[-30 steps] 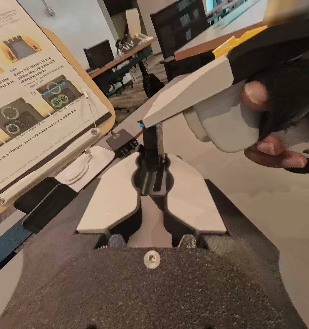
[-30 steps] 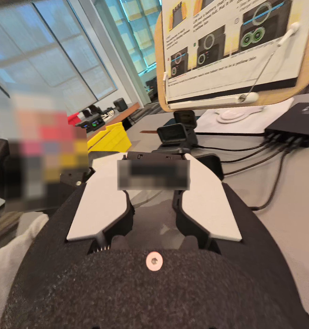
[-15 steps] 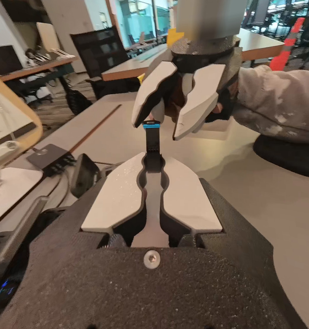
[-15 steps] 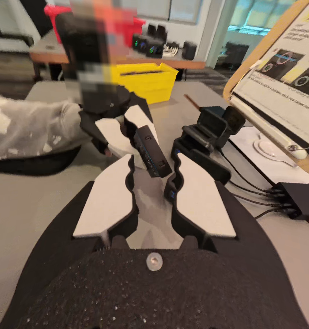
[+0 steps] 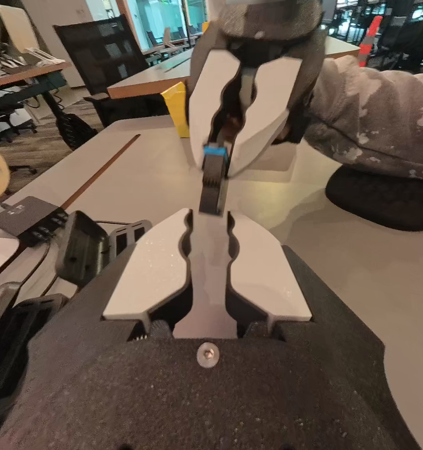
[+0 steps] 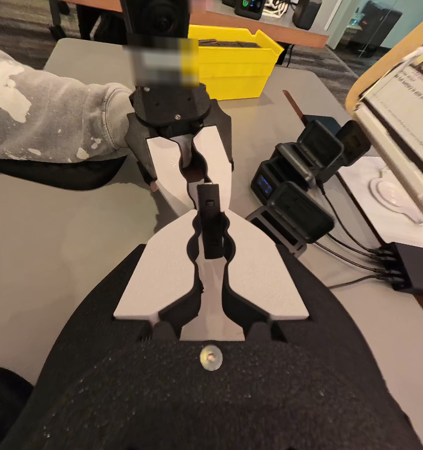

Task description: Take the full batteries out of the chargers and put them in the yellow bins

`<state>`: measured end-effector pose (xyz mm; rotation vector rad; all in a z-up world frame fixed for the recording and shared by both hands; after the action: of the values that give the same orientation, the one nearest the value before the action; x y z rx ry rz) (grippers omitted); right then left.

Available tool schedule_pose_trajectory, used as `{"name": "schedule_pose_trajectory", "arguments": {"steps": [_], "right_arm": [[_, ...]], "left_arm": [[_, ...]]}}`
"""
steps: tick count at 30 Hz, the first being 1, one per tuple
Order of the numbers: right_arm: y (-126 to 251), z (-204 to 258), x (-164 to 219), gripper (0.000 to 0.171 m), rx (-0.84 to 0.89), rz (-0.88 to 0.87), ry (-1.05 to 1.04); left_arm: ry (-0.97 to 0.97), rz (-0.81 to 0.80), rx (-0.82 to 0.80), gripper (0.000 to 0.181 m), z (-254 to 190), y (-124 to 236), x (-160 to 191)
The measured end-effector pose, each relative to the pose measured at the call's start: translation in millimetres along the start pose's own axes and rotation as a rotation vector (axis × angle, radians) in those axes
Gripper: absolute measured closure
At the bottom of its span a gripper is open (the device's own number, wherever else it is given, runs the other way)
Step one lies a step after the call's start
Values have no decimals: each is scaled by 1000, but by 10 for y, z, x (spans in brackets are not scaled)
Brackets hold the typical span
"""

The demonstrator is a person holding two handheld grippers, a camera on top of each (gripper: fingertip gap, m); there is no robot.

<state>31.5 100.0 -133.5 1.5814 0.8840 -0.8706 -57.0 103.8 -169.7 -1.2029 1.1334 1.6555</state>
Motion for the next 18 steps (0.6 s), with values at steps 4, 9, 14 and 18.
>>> {"name": "schedule_pose_trajectory", "arguments": {"steps": [4,9,14,18], "right_arm": [[465,-132,-252,157,181,-4,67],[1490,-278,-498,157,446,198,208],[2548,-385,-360,157,592,534,218],[3055,-285,150,157,493,772,105]], "left_arm": [[32,28,-113,136,174,29,48],[56,24,-253,142,365,92,74],[46,38,-321,147,429,123,88],[49,46,-345,151,455,133,104]]}}
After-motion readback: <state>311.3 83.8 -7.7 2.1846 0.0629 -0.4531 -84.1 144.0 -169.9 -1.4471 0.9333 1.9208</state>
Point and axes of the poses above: each gripper's, where its closed fingertips meet, y back along the fingers, x out of its underside, z = x × y across the jaws, the point moved 5 cm from there along y, back along the fingers, and after that the axes turned 3 degrees about -x, right-handed, at the moved point
